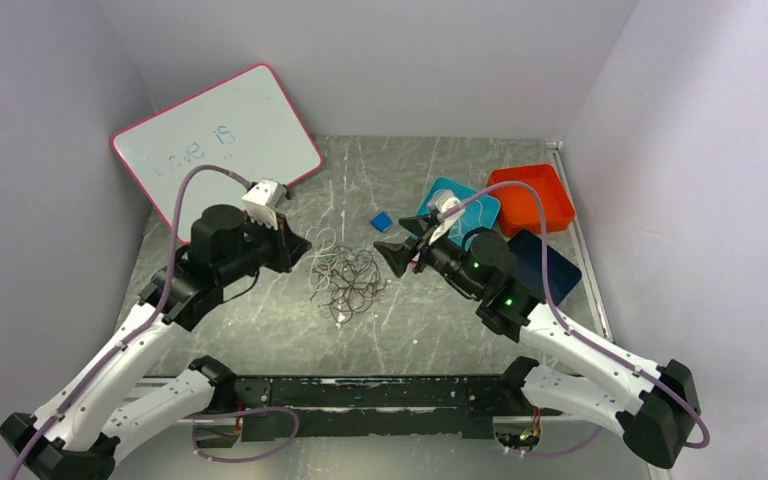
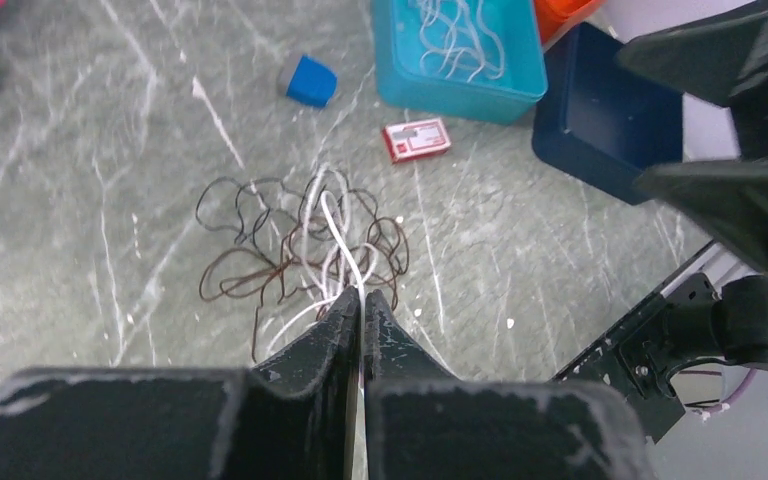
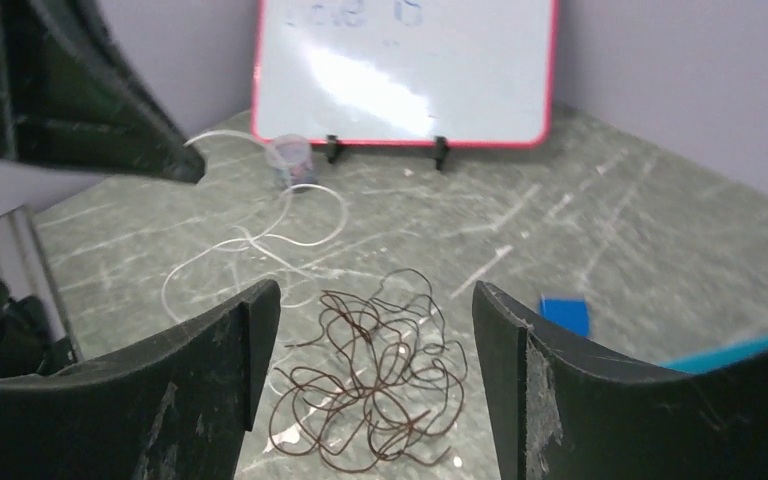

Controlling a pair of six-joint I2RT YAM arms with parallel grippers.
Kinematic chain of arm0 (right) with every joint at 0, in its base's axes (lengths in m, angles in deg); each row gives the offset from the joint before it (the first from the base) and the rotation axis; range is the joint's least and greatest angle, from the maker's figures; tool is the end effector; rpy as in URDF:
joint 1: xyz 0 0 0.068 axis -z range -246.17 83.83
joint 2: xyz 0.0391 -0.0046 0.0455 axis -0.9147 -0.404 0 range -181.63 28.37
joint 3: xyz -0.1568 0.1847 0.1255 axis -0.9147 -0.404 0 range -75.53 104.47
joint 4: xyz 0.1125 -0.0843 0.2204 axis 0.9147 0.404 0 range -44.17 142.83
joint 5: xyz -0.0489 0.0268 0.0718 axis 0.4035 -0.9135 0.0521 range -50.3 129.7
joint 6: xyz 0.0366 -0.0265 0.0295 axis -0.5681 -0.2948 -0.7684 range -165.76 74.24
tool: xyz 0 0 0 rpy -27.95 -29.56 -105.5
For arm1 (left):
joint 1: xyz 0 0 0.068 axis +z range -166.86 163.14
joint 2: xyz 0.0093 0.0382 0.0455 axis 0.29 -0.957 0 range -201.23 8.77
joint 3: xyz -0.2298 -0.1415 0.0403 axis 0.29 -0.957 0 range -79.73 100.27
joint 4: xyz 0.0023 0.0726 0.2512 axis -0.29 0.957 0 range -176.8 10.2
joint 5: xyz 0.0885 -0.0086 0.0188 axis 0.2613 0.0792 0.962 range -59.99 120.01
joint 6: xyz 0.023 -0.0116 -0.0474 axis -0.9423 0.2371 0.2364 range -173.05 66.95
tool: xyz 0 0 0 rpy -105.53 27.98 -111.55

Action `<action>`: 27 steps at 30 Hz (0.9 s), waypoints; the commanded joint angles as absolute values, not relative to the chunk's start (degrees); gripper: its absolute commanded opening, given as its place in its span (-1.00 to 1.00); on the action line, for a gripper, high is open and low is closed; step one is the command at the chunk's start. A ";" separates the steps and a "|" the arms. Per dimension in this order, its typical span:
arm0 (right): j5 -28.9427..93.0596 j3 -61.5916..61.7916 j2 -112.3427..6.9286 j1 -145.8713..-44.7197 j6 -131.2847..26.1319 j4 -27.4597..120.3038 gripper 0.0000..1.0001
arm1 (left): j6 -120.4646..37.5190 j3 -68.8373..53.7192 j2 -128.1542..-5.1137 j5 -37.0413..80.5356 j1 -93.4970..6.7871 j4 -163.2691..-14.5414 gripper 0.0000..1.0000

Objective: Untangle the cables

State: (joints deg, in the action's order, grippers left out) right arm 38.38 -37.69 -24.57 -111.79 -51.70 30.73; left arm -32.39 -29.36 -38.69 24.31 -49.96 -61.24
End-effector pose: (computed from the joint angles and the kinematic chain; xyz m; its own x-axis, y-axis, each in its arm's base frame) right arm 0.1551 0.1598 0.3183 -0.0756 0.0705 -0.9946 -0.7267 0.6791 0.1034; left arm 0.1524 -0.1035 0.3383 -0.5207 -0.0796 -0.8500 0.4665 0.8074 -0.3614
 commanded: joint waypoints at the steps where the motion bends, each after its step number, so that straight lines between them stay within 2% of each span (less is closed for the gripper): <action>1: 25.43 -40.28 -24.88 -112.11 -45.01 19.01 0.49 | -37.96 -24.35 -38.72 19.45 -50.22 -59.64 -0.86; 6: 16.82 -41.91 -30.08 -112.16 -44.71 6.63 0.50 | -37.98 -21.12 -39.17 16.96 -50.23 -60.32 -0.86; 10: 13.37 -39.34 -36.00 -113.43 -45.13 2.47 0.56 | -38.23 -19.21 -39.43 15.95 -50.22 -60.36 -0.86; 24: 17.67 -35.28 -42.85 -120.51 -31.57 -5.31 0.59 | -39.63 -19.00 -40.18 12.23 -50.20 -60.54 -0.86; 25: 18.14 -34.75 -43.50 -120.73 -31.19 -5.49 0.60 | -39.69 -19.01 -40.12 11.86 -50.23 -60.67 -0.86; 27: 18.76 -33.78 -44.96 -120.80 -30.60 -5.92 0.80 | -39.65 -19.06 -39.89 11.25 -50.21 -60.98 -0.86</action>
State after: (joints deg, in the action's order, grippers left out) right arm 16.67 -36.57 -42.67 -120.14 -34.69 -1.42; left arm -38.57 -20.31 -40.22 14.65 -49.96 -60.43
